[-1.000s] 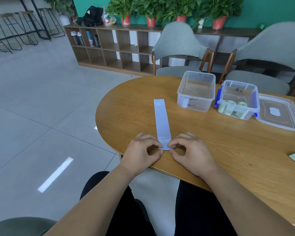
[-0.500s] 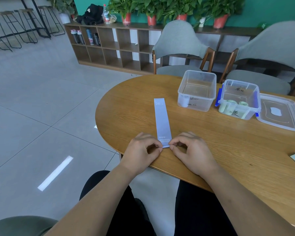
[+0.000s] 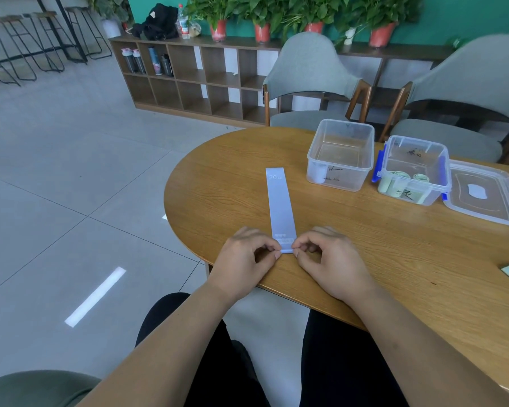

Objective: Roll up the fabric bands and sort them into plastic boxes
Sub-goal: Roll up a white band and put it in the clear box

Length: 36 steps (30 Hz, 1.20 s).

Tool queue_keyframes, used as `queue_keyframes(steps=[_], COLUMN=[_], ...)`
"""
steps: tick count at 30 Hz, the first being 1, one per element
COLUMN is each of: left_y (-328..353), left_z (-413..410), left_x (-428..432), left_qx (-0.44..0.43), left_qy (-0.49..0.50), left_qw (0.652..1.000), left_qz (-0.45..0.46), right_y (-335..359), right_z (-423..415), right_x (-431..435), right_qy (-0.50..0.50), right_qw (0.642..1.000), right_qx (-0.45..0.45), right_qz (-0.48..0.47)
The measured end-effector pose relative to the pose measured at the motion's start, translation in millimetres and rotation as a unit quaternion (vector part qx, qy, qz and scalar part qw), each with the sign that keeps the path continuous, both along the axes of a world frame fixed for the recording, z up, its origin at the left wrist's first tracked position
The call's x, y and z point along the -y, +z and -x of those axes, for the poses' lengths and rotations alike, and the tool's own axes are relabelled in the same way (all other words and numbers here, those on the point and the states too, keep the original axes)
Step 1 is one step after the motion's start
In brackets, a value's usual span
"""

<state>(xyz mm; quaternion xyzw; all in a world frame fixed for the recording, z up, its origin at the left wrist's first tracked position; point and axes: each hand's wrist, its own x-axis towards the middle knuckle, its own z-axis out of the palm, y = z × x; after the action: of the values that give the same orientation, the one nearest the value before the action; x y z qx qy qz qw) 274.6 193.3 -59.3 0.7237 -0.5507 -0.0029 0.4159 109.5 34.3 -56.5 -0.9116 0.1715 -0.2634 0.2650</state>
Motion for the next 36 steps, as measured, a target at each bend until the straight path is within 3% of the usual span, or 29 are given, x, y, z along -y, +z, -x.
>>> queue_keyframes(steps=[13,23,36], left_y=[-2,-6,-3], left_z=[1,3,6], left_x=[2,5,6], left_qx=[0.025,0.052,0.080], left_qy=[0.014,0.030,0.016], left_qw=[1.000,0.998,0.996], left_qz=[0.000,-0.005,-0.019], right_y=[0,-3,-1], right_z=[-2,-5,-6], right_x=[-1,-12,-7], right_qy=[-0.013,-0.064,-0.021], right_qw=[1.000,0.989,0.983], right_qx=[-0.011,-0.016,-0.036], right_qz=[-0.012,0.129,0.179])
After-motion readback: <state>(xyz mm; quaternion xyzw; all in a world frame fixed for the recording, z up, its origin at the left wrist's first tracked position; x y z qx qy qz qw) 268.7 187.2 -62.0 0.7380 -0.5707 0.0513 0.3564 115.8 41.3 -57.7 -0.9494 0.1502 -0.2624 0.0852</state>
